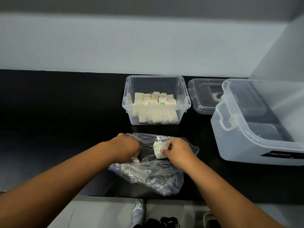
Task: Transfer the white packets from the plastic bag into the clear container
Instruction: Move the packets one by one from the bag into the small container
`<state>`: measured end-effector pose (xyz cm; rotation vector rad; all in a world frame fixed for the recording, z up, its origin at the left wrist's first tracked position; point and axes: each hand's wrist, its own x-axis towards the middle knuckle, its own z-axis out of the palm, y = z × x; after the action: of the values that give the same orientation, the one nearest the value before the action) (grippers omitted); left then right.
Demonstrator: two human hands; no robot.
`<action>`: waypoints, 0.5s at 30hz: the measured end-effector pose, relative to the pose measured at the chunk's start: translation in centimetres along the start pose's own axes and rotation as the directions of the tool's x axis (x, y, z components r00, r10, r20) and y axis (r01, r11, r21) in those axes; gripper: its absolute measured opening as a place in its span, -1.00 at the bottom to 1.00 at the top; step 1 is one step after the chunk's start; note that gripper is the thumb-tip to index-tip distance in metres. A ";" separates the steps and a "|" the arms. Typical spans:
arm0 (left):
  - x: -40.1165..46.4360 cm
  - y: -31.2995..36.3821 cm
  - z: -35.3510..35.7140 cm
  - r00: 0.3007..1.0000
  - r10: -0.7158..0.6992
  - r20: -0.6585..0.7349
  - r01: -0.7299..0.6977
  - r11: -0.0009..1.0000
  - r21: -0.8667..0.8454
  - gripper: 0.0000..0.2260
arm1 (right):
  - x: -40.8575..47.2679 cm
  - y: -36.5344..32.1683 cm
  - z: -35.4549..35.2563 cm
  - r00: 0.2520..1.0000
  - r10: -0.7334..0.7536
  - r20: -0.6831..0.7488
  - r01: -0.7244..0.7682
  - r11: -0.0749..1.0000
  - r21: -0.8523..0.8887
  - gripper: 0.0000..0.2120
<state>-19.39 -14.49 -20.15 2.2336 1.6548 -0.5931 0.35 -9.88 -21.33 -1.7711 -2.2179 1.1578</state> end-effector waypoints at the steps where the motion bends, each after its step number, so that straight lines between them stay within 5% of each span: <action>1: 0.0 -0.1 -0.1 1.000 0.005 0.007 -0.005 1.000 -0.022 -0.86 | -0.1 0.1 0.0 1.000 -0.015 0.005 0.015 1.000 -0.001 -0.86; 10: 0.5 0.1 -0.4 0.980 -0.090 -0.176 -0.016 0.851 -0.525 -0.83 | 0.2 0.9 -0.4 0.995 -0.094 -0.029 0.093 0.995 -0.036 -0.84; 15: 1.3 1.2 0.7 0.942 -0.204 -0.268 0.028 0.841 -0.541 -0.78 | 0.5 0.9 -0.3 0.999 -0.044 -0.019 0.042 0.995 -0.087 -0.85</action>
<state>-18.01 -14.08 -21.46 1.8827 1.8315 0.2128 1.04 -9.27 -21.83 -1.7482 -2.3154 1.0462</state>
